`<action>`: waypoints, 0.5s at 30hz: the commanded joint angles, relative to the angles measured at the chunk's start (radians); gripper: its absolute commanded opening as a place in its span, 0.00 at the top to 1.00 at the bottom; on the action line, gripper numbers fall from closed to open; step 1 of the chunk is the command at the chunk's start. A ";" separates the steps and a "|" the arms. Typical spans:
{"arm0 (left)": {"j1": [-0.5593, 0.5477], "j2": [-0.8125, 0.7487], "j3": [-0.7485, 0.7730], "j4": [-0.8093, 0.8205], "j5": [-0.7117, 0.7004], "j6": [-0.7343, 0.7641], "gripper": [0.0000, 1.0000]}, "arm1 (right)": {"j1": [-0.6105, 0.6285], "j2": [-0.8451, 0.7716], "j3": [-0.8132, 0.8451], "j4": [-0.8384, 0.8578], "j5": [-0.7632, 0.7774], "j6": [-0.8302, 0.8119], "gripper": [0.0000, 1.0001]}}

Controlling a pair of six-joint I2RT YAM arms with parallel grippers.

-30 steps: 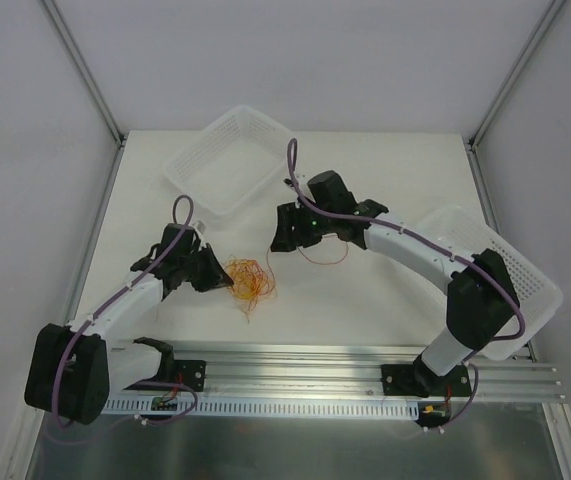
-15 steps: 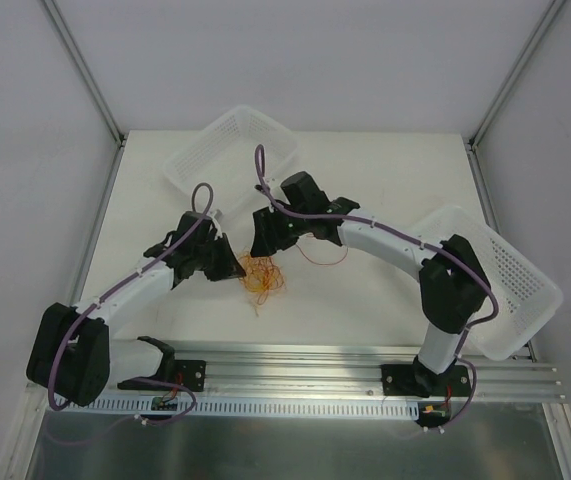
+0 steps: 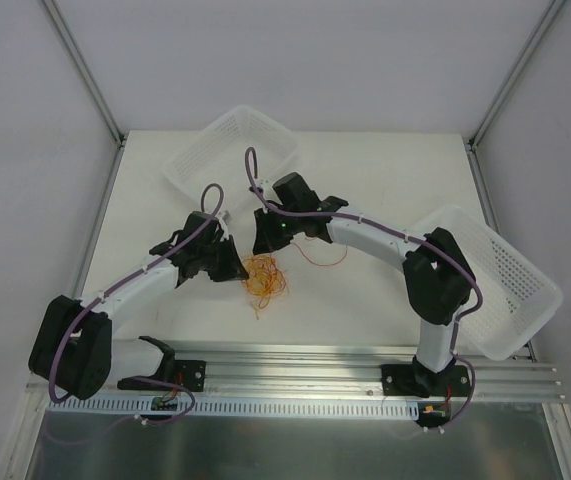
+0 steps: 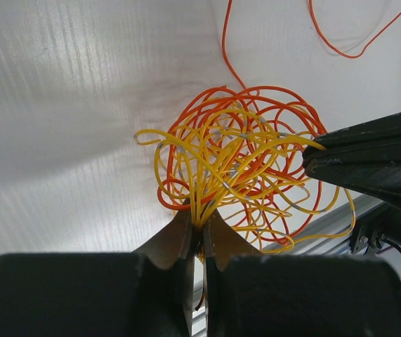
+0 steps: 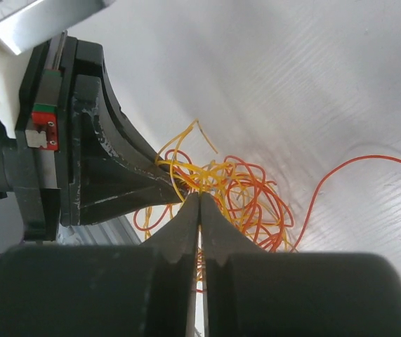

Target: Untangle the cables

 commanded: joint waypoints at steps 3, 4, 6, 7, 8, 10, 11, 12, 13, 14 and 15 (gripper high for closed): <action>-0.007 0.002 0.045 0.016 -0.005 0.039 0.94 | -0.001 -0.040 0.030 -0.016 0.008 -0.029 0.99; -0.005 0.002 0.042 0.016 -0.008 0.039 0.91 | -0.006 -0.054 0.026 -0.016 0.008 -0.027 0.99; -0.007 -0.001 0.033 0.014 -0.035 0.036 0.81 | -0.018 -0.088 0.013 -0.019 0.027 -0.024 0.99; -0.007 -0.001 0.029 0.011 -0.048 0.033 0.79 | -0.021 -0.131 0.001 -0.023 0.046 -0.029 0.99; -0.007 -0.004 0.019 0.010 -0.064 0.029 0.77 | -0.024 -0.155 -0.005 -0.026 0.090 -0.029 0.99; -0.007 -0.015 0.010 0.005 -0.084 0.022 0.70 | -0.038 -0.229 -0.017 -0.042 0.136 -0.061 0.99; -0.007 -0.020 -0.003 0.004 -0.106 0.022 0.69 | -0.044 -0.252 -0.020 -0.045 0.170 -0.063 0.99; -0.007 -0.024 -0.007 -0.002 -0.120 0.024 0.67 | -0.061 -0.276 -0.022 -0.051 0.185 -0.063 0.99; -0.007 -0.035 -0.009 -0.009 -0.135 0.025 0.67 | -0.069 -0.298 -0.022 -0.059 0.201 -0.063 0.99; -0.005 -0.040 -0.013 -0.015 -0.167 0.030 0.67 | -0.078 -0.342 -0.021 -0.066 0.236 -0.063 0.99; -0.005 -0.043 -0.017 -0.021 -0.182 0.032 0.67 | -0.095 -0.362 -0.019 -0.080 0.250 -0.061 0.99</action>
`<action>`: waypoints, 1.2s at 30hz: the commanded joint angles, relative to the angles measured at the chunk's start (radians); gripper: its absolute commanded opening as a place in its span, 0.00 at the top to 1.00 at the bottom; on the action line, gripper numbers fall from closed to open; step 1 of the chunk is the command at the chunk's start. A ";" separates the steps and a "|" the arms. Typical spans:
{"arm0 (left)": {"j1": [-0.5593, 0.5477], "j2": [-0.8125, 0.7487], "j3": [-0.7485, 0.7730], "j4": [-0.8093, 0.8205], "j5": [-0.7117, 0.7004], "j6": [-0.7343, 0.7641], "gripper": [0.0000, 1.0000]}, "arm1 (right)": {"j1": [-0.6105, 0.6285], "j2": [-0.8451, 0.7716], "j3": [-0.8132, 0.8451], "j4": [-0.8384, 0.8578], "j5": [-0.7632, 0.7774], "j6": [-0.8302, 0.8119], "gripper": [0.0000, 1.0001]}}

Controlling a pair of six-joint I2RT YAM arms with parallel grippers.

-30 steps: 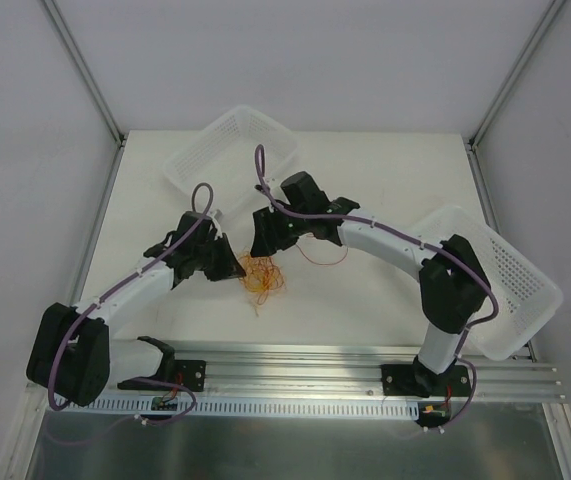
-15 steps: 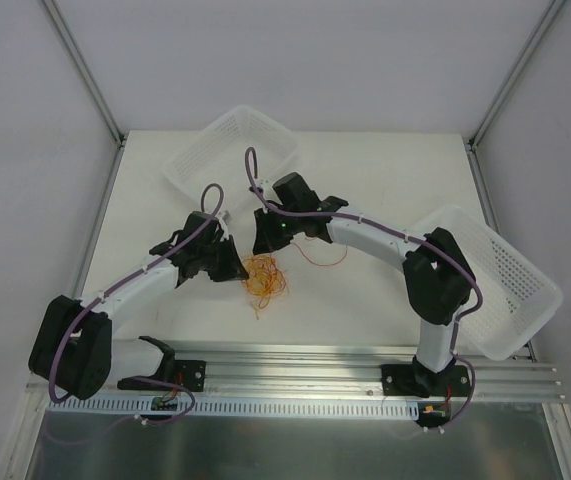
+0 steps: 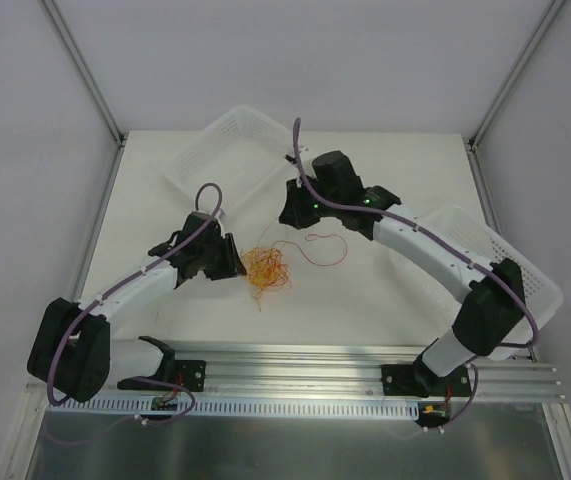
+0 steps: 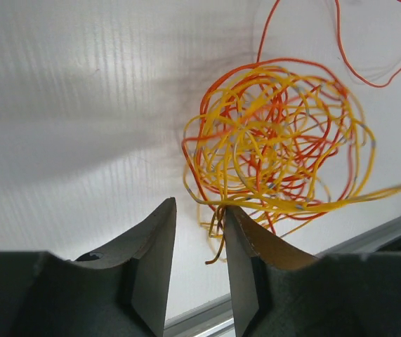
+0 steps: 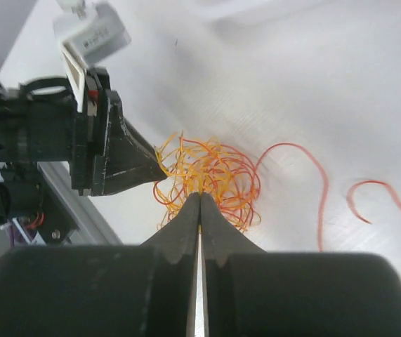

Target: Untangle the cables

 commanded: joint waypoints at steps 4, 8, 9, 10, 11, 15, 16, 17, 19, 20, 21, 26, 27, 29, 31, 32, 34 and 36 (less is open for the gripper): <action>0.003 -0.048 -0.013 -0.047 -0.135 0.015 0.71 | -0.067 -0.211 0.034 -0.031 0.113 -0.021 0.99; 0.019 -0.050 -0.011 -0.055 -0.164 0.000 0.74 | -0.078 -0.286 0.053 -0.037 0.116 -0.026 0.99; 0.025 -0.050 -0.011 -0.057 -0.169 -0.008 0.75 | -0.082 -0.313 0.057 -0.037 0.121 -0.024 0.99; 0.032 -0.050 -0.014 -0.060 -0.175 -0.014 0.75 | -0.087 -0.326 0.058 -0.035 0.121 -0.021 0.99; 0.044 -0.050 -0.019 -0.061 -0.173 -0.023 0.75 | -0.092 -0.341 0.061 -0.032 0.124 -0.020 0.99; 0.070 -0.053 -0.037 -0.069 -0.184 -0.039 0.76 | -0.122 -0.407 0.084 -0.035 0.141 -0.023 0.99; 0.078 -0.058 -0.042 -0.070 -0.192 -0.042 0.76 | -0.131 -0.436 0.100 -0.037 0.145 -0.024 1.00; 0.085 -0.059 -0.050 -0.073 -0.192 -0.048 0.75 | -0.148 -0.449 0.110 -0.037 0.150 -0.026 0.99; 0.111 -0.073 -0.056 -0.077 -0.193 -0.052 0.75 | -0.167 -0.476 0.151 -0.051 0.150 -0.034 1.00; 0.118 -0.079 -0.063 -0.077 -0.198 -0.055 0.75 | -0.182 -0.485 0.165 -0.061 0.150 -0.038 0.99; 0.125 -0.084 -0.065 -0.077 -0.201 -0.055 0.75 | -0.190 -0.496 0.176 -0.060 0.147 -0.040 0.99; 0.151 -0.093 -0.060 -0.077 -0.196 -0.055 0.75 | -0.208 -0.550 0.220 -0.034 0.118 -0.037 0.99; 0.151 -0.093 -0.057 -0.073 -0.184 -0.055 0.75 | -0.207 -0.550 0.228 -0.034 0.113 -0.041 0.99; 0.153 -0.096 -0.042 -0.075 -0.163 -0.052 0.72 | -0.208 -0.544 0.239 -0.054 0.125 -0.046 0.99; 0.153 -0.108 -0.018 -0.072 -0.120 -0.025 0.67 | -0.208 -0.544 0.242 -0.057 0.130 -0.043 0.99; 0.151 -0.113 -0.008 -0.063 -0.100 -0.011 0.65 | -0.210 -0.547 0.240 -0.051 0.127 -0.038 0.99; 0.148 -0.142 0.012 -0.043 -0.031 0.033 0.60 | -0.210 -0.539 0.248 -0.049 0.118 -0.035 0.99; 0.133 -0.174 0.018 0.012 0.023 0.061 0.49 | -0.208 -0.522 0.251 -0.060 0.112 -0.023 0.99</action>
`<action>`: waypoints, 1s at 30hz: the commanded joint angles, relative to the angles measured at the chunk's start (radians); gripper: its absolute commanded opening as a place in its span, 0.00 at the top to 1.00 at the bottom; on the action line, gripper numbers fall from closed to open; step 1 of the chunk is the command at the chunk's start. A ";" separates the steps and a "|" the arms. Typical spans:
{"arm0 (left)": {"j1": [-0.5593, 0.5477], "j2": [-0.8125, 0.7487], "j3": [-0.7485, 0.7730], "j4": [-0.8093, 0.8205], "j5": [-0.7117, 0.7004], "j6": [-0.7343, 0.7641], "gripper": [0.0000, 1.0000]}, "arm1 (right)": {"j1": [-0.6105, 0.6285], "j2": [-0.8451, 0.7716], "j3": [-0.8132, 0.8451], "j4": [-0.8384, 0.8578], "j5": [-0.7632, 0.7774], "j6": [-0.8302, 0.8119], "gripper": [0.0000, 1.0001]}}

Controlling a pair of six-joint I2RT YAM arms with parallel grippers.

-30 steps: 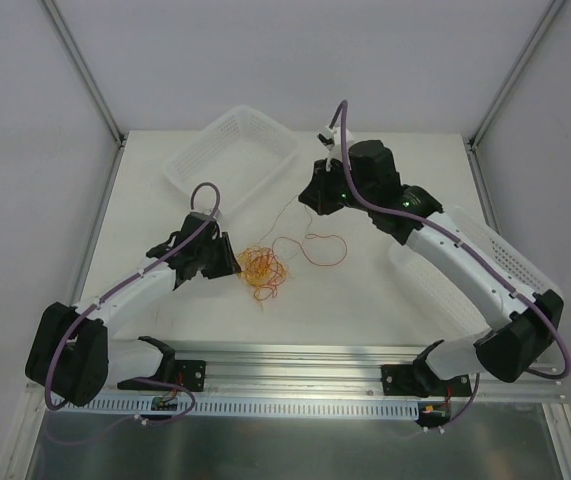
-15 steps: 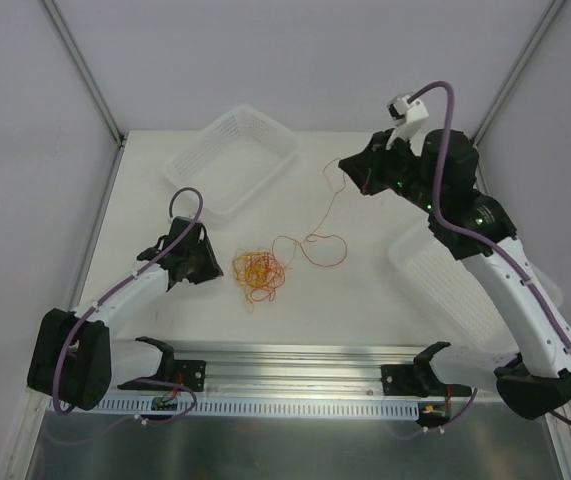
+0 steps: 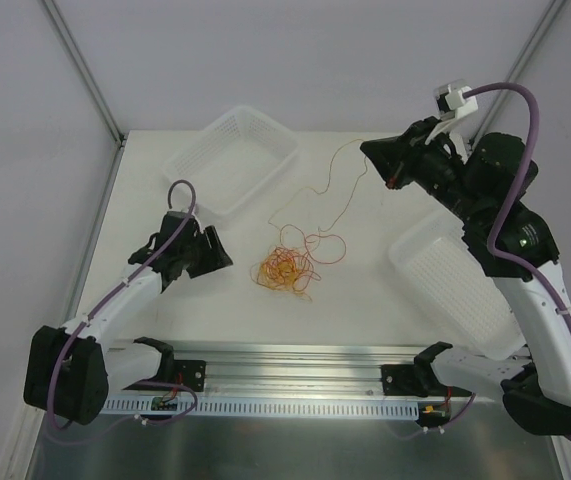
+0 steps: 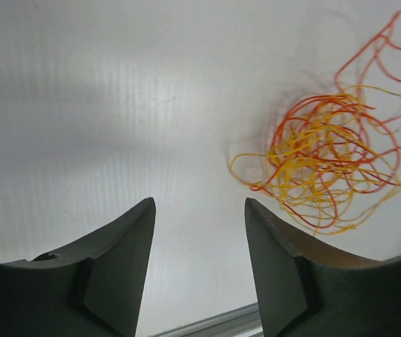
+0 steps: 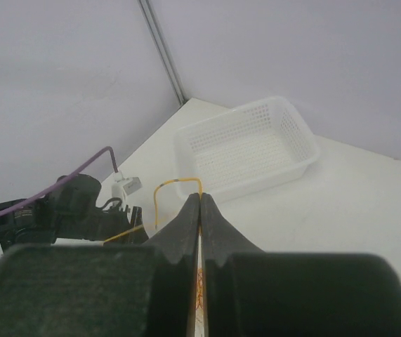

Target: Untangle the cables

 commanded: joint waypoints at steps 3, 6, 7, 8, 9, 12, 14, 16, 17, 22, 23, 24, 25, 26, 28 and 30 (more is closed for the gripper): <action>-0.075 -0.095 0.053 0.176 0.182 0.102 0.35 | -0.006 0.033 0.012 0.003 -0.019 0.023 0.99; -0.161 -0.085 0.041 0.273 0.188 0.147 0.33 | -0.006 0.036 -0.031 0.015 -0.002 0.052 1.00; -0.181 -0.077 0.037 0.284 0.191 0.161 0.32 | -0.005 0.038 -0.050 0.013 0.013 0.056 0.99; -0.202 -0.068 0.032 0.321 0.191 0.168 0.32 | -0.005 0.038 -0.057 0.013 0.018 0.056 0.99; -0.222 -0.053 0.026 0.353 0.190 0.178 0.32 | -0.006 0.039 -0.061 0.009 0.022 0.058 0.99; -0.298 -0.001 0.007 0.470 0.179 0.234 0.30 | -0.006 0.038 -0.081 -0.007 0.027 0.067 0.99; -0.362 0.035 0.027 0.507 0.156 0.305 0.30 | -0.006 0.032 -0.101 -0.011 0.022 0.079 1.00; -0.400 0.095 0.056 0.522 0.090 0.361 0.29 | -0.006 0.027 -0.116 -0.013 0.019 0.089 1.00; -0.428 0.118 0.066 0.537 0.076 0.375 0.29 | -0.006 0.021 -0.127 -0.013 0.021 0.101 0.99; -0.473 0.262 0.121 0.548 -0.052 0.399 0.32 | -0.006 -0.017 -0.186 -0.019 0.024 0.124 0.99; -0.473 0.277 0.122 0.548 -0.074 0.383 0.36 | -0.006 -0.022 -0.192 -0.028 0.026 0.124 0.99; -0.473 0.306 0.122 0.553 -0.094 0.371 0.38 | -0.005 -0.028 -0.198 -0.036 0.027 0.121 0.99; -0.473 0.320 0.122 0.554 -0.111 0.338 0.41 | -0.005 -0.039 -0.207 -0.049 0.030 0.118 0.99; -0.473 0.335 0.124 0.553 -0.157 0.325 0.44 | -0.006 -0.047 -0.216 -0.071 0.032 0.113 0.99; -0.473 0.378 0.132 0.545 -0.189 0.279 0.52 | -0.006 -0.072 -0.245 -0.098 0.045 0.096 0.99; -0.463 0.418 0.133 0.538 -0.234 0.244 0.64 | -0.006 -0.094 -0.262 -0.143 0.064 0.075 0.99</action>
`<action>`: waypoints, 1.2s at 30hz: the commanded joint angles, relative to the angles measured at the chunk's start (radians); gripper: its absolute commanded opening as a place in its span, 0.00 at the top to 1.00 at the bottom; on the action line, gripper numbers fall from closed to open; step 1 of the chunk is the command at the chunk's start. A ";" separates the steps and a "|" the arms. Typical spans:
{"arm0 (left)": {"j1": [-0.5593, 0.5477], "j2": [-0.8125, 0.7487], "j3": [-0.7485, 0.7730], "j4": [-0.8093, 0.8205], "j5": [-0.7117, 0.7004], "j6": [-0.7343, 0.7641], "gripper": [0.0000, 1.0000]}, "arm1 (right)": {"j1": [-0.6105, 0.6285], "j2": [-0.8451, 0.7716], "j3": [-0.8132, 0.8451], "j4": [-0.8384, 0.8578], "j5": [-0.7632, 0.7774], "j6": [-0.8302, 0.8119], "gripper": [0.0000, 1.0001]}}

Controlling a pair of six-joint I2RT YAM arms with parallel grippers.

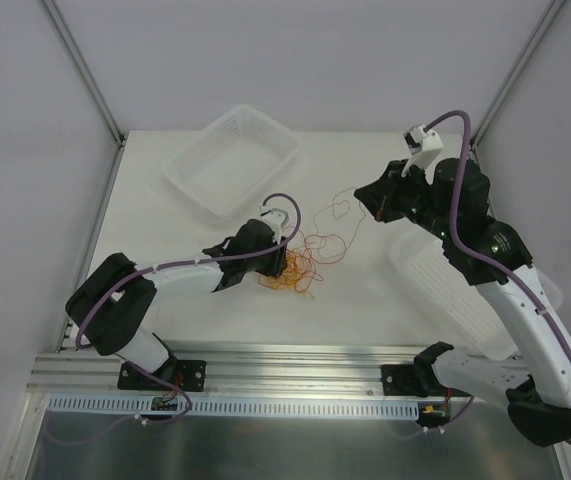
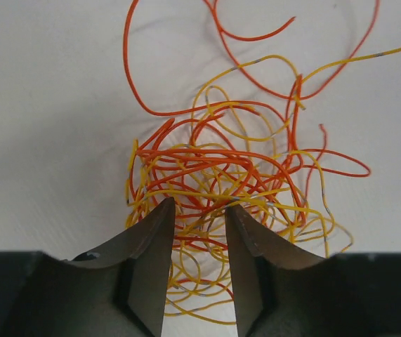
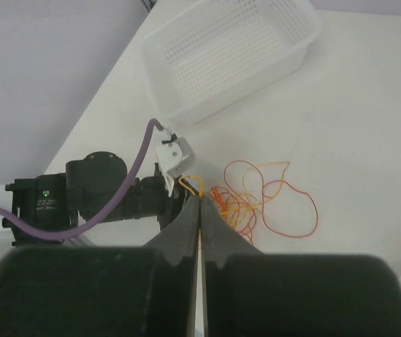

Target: Untangle the cables

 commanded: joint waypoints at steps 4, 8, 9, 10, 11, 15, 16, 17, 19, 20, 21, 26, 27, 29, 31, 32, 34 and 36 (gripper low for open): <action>0.051 0.105 0.049 0.006 -0.086 -0.157 0.82 | -0.003 -0.113 -0.052 -0.141 0.091 -0.050 0.99; 0.126 0.140 0.049 -0.037 -0.069 -0.258 0.98 | -0.005 -0.170 -0.038 -0.223 0.138 -0.098 1.00; 0.141 0.142 0.047 -0.046 -0.061 -0.274 1.00 | -0.003 -0.177 -0.032 -0.243 0.148 -0.106 0.99; 0.157 0.139 0.043 -0.058 -0.060 -0.301 1.00 | -0.005 -0.184 -0.026 -0.260 0.168 -0.113 0.99; 0.193 0.136 0.038 -0.078 -0.060 -0.314 1.00 | -0.003 -0.191 -0.021 -0.293 0.176 -0.125 0.99; 0.281 0.099 -0.003 -0.113 -0.038 -0.370 1.00 | -0.003 -0.227 -0.012 -0.338 0.214 -0.145 0.99; 0.295 0.090 -0.025 -0.118 -0.020 -0.393 1.00 | -0.005 -0.237 -0.007 -0.355 0.232 -0.147 0.99; 0.309 0.080 -0.035 -0.125 -0.014 -0.406 1.00 | -0.005 -0.242 -0.003 -0.362 0.241 -0.152 0.99; 0.345 0.056 -0.067 -0.147 -0.006 -0.438 1.00 | -0.003 -0.254 0.023 -0.384 0.267 -0.164 0.99; 0.359 0.048 -0.078 -0.156 0.000 -0.453 1.00 | -0.003 -0.257 0.038 -0.393 0.274 -0.172 0.99; 0.384 0.031 -0.091 -0.165 0.002 -0.466 1.00 | -0.003 -0.259 0.051 -0.401 0.283 -0.176 0.99; 0.424 -0.010 -0.140 -0.188 0.029 -0.484 1.00 | -0.003 -0.262 0.149 -0.450 0.303 -0.219 0.99; 0.428 -0.018 -0.143 -0.196 0.025 -0.484 1.00 | -0.005 -0.260 0.163 -0.456 0.301 -0.227 0.99; 0.433 -0.021 -0.147 -0.218 0.023 -0.483 1.00 | -0.003 -0.262 0.221 -0.479 0.329 -0.262 0.99; 0.436 -0.024 -0.161 -0.218 0.026 -0.490 1.00 | -0.005 -0.262 0.265 -0.494 0.363 -0.282 0.99; 0.436 -0.029 -0.166 -0.218 0.029 -0.492 1.00 | -0.003 -0.263 0.302 -0.496 0.363 -0.293 0.99; 0.436 -0.035 -0.183 -0.218 0.035 -0.496 1.00 | -0.003 -0.263 0.333 -0.493 0.349 -0.299 0.99; 0.435 -0.050 -0.184 -0.218 0.066 -0.467 1.00 | -0.005 -0.259 0.350 -0.481 0.311 -0.296 0.99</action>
